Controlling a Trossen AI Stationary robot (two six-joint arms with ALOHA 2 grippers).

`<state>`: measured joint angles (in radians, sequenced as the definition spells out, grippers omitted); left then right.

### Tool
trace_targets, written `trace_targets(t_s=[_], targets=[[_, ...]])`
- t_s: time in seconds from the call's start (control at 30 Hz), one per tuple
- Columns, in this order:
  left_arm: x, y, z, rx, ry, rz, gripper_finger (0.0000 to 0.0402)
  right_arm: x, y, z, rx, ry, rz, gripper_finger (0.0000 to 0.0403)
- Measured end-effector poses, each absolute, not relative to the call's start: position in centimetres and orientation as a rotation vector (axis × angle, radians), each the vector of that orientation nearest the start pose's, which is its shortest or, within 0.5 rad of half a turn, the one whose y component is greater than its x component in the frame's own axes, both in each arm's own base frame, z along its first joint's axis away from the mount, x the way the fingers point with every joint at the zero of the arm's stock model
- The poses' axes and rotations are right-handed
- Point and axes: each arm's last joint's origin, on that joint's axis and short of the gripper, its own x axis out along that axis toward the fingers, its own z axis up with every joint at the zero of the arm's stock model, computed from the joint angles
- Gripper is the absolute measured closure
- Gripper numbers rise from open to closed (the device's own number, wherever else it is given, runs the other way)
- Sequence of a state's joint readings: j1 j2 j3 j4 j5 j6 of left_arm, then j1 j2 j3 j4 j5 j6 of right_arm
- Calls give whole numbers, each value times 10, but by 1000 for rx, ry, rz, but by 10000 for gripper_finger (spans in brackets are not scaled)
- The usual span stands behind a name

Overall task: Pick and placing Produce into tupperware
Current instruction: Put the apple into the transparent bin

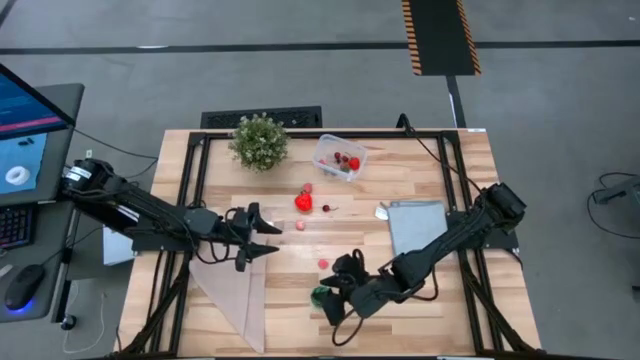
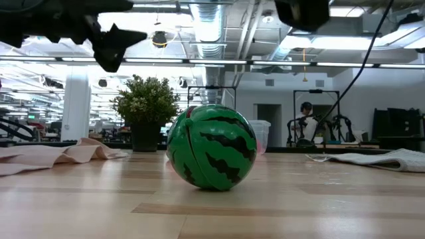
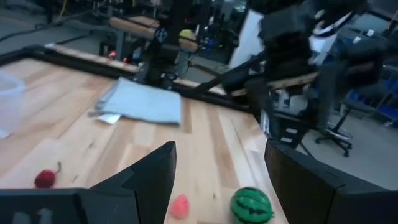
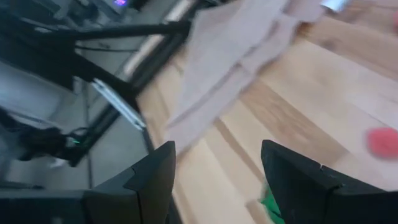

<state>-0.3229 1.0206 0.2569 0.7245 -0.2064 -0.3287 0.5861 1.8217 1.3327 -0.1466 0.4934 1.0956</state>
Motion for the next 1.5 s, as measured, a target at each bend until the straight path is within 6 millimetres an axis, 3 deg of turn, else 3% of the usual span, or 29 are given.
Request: trace_targets(t_s=[0.2, 0.33, 0.57, 0.73, 0.9, 1.2, 1.37, 1.5], targets=[[188, -56, 200, -311, 46, -102, 166, 342, 207, 234, 753, 581, -288, 142], [188, -56, 199, -307, 55, -100, 166, 344, 211, 240, 789, 533, -243, 142], [188, -58, 198, -334, 67, -140, 166, 340, 227, 250, 706, 475, -121, 142], [187, -60, 198, -353, 81, -179, 166, 334, 228, 246, 639, 478, -190, 143], [189, -65, 198, -340, 80, -144, 166, 313, 220, 259, 448, 433, -347, 143], [203, -70, 194, -297, 114, -75, 166, 244, 211, 300, 145, 288, -546, 143], [203, -70, 196, -292, 107, -76, 166, 224, 198, 291, 114, 350, -498, 143], [204, -69, 196, -276, 100, -45, 166, 227, 174, 273, 170, 470, -489, 143]])
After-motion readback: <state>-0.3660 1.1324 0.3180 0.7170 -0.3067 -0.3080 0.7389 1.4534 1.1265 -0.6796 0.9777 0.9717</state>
